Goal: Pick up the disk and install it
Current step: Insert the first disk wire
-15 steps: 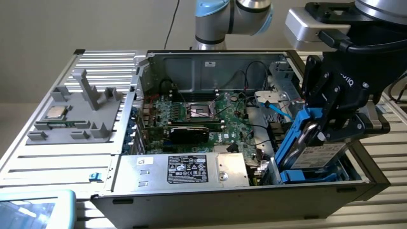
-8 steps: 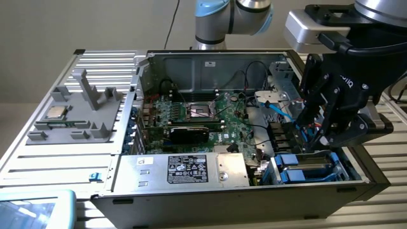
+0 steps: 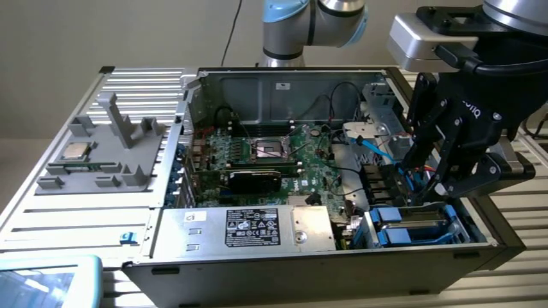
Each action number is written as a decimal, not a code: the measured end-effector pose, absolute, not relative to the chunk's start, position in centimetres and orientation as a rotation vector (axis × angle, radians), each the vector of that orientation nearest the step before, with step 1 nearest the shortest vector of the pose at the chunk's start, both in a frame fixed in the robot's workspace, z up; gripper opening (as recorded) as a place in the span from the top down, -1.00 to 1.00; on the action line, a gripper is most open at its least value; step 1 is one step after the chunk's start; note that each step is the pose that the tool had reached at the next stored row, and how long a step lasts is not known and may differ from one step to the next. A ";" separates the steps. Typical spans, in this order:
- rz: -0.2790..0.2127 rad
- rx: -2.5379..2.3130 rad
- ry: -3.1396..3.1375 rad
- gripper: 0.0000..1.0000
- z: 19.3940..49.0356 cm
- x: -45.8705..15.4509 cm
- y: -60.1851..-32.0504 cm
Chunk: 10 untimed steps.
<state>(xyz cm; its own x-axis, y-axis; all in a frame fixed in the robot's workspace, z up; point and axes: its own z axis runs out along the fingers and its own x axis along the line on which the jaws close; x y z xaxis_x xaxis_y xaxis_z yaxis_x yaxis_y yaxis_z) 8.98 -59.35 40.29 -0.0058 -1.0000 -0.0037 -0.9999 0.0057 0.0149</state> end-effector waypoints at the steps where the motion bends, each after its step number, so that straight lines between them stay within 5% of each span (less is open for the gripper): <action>1: -0.021 2.209 -2.222 -0.04 40.3 9.0 -59.4; 10: -0.021 2.209 -2.222 -0.04 40.3 9.0 -59.4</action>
<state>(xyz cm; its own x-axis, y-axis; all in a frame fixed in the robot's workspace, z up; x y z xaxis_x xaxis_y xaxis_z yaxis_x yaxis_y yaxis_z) 8.98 -59.35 40.29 -0.0058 -1.0000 -0.0037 -0.9999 0.0057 0.0150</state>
